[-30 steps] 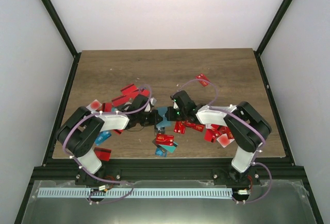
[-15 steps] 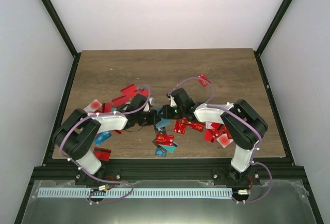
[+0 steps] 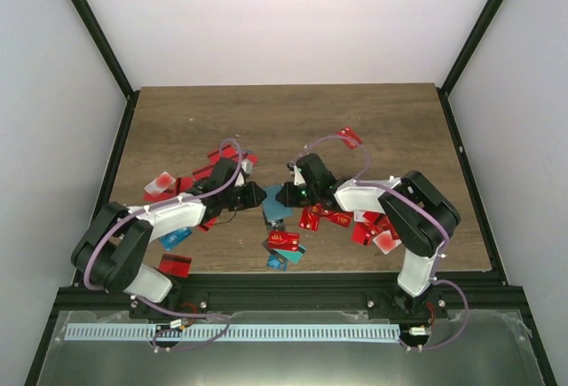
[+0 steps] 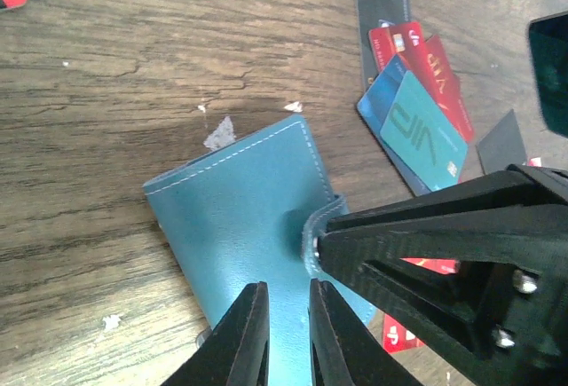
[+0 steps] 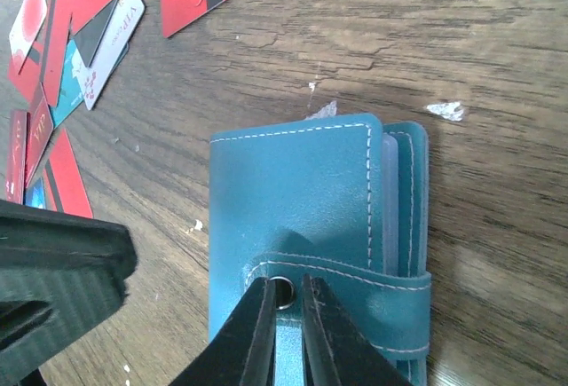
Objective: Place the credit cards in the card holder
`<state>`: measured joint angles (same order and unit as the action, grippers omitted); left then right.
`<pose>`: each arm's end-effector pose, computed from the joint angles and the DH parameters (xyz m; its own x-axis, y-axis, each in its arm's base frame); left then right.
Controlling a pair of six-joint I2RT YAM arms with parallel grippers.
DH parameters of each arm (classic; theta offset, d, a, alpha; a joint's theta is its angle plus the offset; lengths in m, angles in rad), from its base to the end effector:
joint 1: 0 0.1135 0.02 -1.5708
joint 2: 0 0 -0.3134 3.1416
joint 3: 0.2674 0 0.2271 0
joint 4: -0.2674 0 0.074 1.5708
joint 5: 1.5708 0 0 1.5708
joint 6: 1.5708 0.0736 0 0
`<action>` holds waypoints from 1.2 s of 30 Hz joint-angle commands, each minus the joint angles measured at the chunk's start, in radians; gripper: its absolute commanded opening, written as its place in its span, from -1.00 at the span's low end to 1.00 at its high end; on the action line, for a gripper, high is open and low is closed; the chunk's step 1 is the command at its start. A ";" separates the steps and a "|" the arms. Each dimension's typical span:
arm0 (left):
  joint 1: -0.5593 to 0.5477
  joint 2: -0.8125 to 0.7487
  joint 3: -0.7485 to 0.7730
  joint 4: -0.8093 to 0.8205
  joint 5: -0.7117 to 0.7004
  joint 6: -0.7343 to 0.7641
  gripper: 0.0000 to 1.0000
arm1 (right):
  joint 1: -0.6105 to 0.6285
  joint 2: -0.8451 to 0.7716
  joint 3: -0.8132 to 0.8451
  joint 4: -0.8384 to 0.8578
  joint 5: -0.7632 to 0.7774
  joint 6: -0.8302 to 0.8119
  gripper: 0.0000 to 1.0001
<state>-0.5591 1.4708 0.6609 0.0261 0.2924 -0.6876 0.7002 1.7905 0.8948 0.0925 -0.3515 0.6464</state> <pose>0.2308 -0.1694 0.2061 -0.8947 -0.1571 -0.4181 0.1464 0.7813 -0.6068 0.2677 0.2587 0.1829 -0.9138 -0.0305 -0.4051 -0.2974 0.7294 0.6160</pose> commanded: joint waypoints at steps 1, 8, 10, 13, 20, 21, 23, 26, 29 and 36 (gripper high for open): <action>0.008 0.049 0.006 0.038 0.017 0.018 -0.68 | -0.007 0.005 -0.005 0.002 -0.013 -0.006 -0.78; 0.008 0.149 0.047 0.035 0.042 0.070 -0.65 | -0.006 0.030 0.028 -0.055 -0.013 -0.024 -0.78; 0.008 0.174 0.062 0.027 0.042 0.084 -0.64 | -0.007 0.034 0.038 -0.072 -0.010 -0.031 -0.77; 0.008 0.195 0.083 0.019 0.043 0.101 -0.64 | -0.007 0.043 0.064 -0.119 -0.001 -0.049 -0.77; 0.008 0.215 0.099 0.004 0.032 0.134 -0.64 | -0.007 0.101 0.136 -0.227 -0.007 -0.094 -0.77; 0.008 0.216 0.098 0.005 0.036 0.137 -0.64 | -0.007 0.108 0.145 -0.240 -0.001 -0.096 -0.78; 0.008 0.215 0.098 0.004 0.043 0.147 -0.64 | -0.006 0.118 0.158 -0.263 0.015 -0.102 -0.79; 0.008 0.221 0.103 -0.004 0.051 0.170 -0.64 | -0.007 0.142 0.197 -0.316 0.035 -0.120 -0.88; 0.009 0.220 0.104 -0.011 0.048 0.189 -0.64 | -0.007 0.167 0.234 -0.366 0.048 -0.142 -0.97; 0.008 0.239 0.097 0.000 0.070 0.211 -0.64 | -0.004 0.197 0.267 -0.449 0.100 -0.167 -0.99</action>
<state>-0.5434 1.6680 0.7502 0.0200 0.3283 -0.5114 0.6888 1.9118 1.1561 -0.2466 -0.3359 0.5121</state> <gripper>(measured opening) 0.180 0.016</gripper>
